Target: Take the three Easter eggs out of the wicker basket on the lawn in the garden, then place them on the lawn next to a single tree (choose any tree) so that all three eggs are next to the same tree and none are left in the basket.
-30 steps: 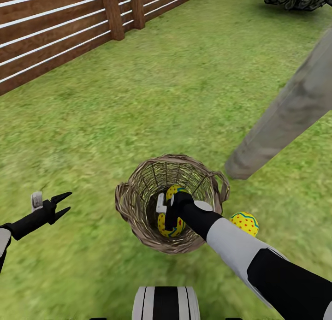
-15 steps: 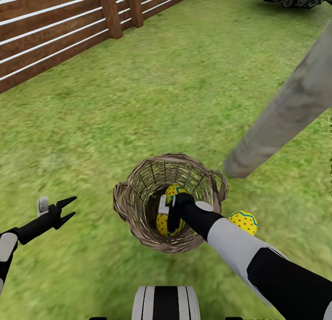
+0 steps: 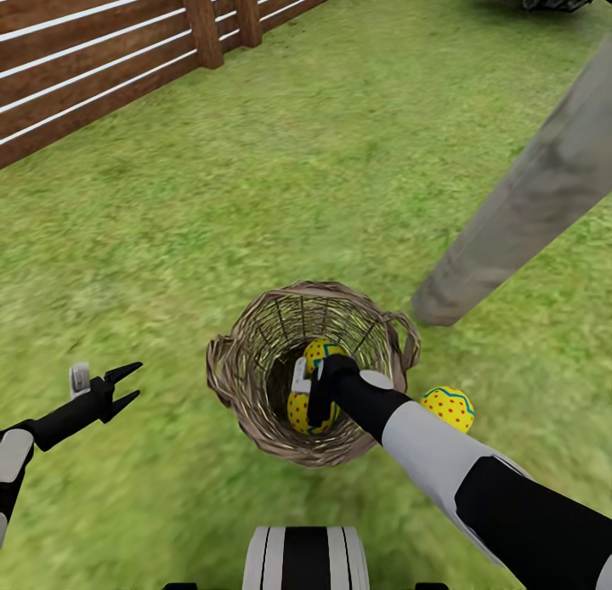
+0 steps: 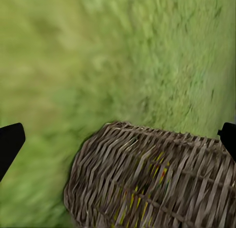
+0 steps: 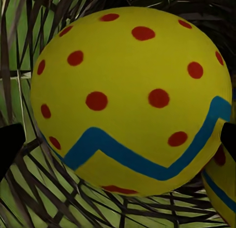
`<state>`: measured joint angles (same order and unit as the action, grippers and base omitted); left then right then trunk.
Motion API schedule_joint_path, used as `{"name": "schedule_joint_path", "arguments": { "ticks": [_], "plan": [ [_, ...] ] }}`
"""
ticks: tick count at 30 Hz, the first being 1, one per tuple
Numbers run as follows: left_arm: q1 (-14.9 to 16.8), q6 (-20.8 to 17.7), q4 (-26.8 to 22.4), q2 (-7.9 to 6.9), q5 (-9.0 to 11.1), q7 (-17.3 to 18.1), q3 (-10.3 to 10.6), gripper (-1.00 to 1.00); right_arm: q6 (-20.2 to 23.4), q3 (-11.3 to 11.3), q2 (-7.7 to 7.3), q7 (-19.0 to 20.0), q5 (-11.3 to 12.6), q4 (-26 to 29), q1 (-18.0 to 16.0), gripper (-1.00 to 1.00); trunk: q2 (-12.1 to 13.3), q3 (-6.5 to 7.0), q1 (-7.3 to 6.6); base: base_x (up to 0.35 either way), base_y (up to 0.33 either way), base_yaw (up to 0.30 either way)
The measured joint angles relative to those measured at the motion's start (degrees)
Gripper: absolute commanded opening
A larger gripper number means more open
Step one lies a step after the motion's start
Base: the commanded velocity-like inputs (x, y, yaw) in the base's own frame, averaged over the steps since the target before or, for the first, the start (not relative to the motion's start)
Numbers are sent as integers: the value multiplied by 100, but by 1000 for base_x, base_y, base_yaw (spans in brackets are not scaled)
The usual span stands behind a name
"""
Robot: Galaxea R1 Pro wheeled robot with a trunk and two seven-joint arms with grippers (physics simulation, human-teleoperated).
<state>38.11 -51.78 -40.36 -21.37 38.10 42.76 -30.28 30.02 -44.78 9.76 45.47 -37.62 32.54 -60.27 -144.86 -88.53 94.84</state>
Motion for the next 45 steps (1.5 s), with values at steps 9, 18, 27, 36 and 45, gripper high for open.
{"name": "schedule_joint_path", "arguments": {
  "ticks": [9, 18, 27, 36, 45],
  "plan": [
    [0, 0, 2, 9, 5, 0, 0, 100, -3, 5, 0, -111, 0, 42, 0, 100, -5, -89, 10, 0, 0, 0],
    [0, 0, 1, 9, 4, 0, 0, 100, -9, 6, 0, -131, -7, 39, -1, 100, -11, -177, 21, 0, 0, 0],
    [-1, 1, 0, 9, 5, 9, -4, 100, -4, -2, 1, -116, 22, 244, -4, -100, -18, -287, 32, 0, 0, 0],
    [0, 0, 0, 9, 9, 10, -7, 100, 6, -3, 2, -122, 51, 478, -3, -100, -23, -376, 43, 0, 0, 0],
    [1, -1, 7, 9, 6, -8, -3, 100, -16, 2, 10, -127, 38, 319, -3, -100, -19, -311, 35, 0, 0, 0]
  ]
}}
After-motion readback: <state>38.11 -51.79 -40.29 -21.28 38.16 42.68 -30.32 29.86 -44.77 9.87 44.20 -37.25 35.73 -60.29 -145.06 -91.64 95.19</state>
